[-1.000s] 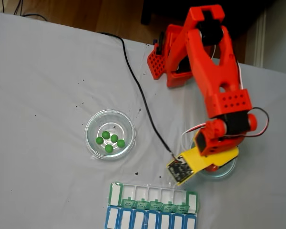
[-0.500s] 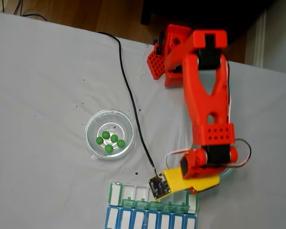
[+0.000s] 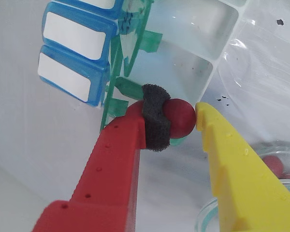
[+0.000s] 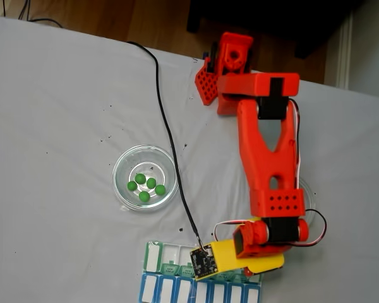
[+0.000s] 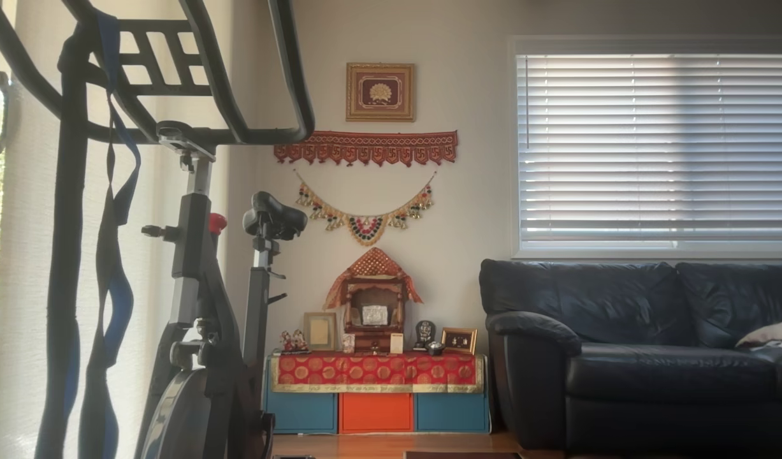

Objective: Sort medicines into box.

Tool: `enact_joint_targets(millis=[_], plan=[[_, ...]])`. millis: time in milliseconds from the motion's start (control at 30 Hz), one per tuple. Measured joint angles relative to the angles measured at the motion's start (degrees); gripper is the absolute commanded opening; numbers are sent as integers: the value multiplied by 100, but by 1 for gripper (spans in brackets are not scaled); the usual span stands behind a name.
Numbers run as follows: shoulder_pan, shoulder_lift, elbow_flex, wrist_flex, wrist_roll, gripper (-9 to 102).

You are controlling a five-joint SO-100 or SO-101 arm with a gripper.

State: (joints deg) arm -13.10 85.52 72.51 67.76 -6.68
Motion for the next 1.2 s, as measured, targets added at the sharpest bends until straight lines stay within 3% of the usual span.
enact_joint_targets(millis=[1200], plan=[[53,-422,-343,-88,-202,1]])
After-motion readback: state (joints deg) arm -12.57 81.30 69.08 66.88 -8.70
